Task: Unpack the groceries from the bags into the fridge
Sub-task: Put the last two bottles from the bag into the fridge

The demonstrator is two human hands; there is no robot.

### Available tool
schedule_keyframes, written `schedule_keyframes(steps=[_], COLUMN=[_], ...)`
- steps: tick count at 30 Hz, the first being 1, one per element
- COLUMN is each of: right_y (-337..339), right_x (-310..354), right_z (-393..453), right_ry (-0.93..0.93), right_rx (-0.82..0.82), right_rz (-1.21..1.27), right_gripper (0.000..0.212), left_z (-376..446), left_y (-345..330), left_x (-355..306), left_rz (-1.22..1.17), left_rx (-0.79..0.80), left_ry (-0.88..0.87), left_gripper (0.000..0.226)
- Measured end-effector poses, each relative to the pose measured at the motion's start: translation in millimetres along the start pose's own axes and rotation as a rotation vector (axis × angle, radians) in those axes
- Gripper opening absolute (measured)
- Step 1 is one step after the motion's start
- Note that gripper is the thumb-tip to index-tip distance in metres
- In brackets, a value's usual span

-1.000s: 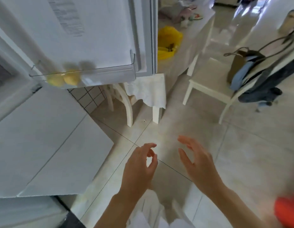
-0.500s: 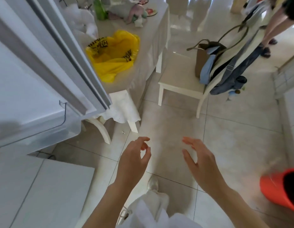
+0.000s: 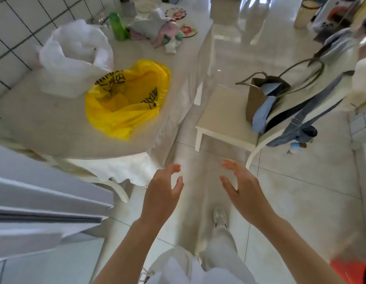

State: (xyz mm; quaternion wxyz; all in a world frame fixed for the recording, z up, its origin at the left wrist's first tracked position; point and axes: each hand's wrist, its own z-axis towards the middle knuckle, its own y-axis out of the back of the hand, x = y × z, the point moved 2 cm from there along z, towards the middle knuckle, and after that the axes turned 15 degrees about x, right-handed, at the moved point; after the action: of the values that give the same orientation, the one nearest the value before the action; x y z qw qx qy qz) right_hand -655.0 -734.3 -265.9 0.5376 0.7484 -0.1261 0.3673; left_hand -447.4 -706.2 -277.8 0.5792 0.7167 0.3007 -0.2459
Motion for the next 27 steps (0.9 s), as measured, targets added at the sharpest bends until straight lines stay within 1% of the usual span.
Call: schedule_keyframes(steps=[4, 10, 16, 23, 27], right_y=[33.9, 83.3, 106.3, 103.7, 91.8], right_x=[-16.4, -34.2, -33.9, -2.9, 22.5], right_z=[67.3, 168.0, 262.5, 359.1, 413.4], right_ry=[0.074, 0.210, 0.343, 0.493, 0.561], right_rx=[0.080, 0.247, 0.371, 0.436, 0.459], right_rz=[-0.008, -0.048, -0.106, -0.137, -0.127], right_gripper=[0.040, 0.040, 0.041, 0.043, 0.041], left_z=[51.8, 127.4, 177.8, 222.3, 248.9], left_y=[1.5, 7.1, 30.9, 77.5, 113.7], left_x=[-14.8, -38.5, -51.3, -21.8, 5.1], left_rz=[-0.048, -0.080, -0.066, -0.032, -0.090], left_rx=[-0.064, -0.186, -0.337, -0.499, -0.579], left_ry=[0.073, 0.237, 0.315, 0.385, 0.424], left_gripper=[0.023, 0.023, 0.021, 0.022, 0.023])
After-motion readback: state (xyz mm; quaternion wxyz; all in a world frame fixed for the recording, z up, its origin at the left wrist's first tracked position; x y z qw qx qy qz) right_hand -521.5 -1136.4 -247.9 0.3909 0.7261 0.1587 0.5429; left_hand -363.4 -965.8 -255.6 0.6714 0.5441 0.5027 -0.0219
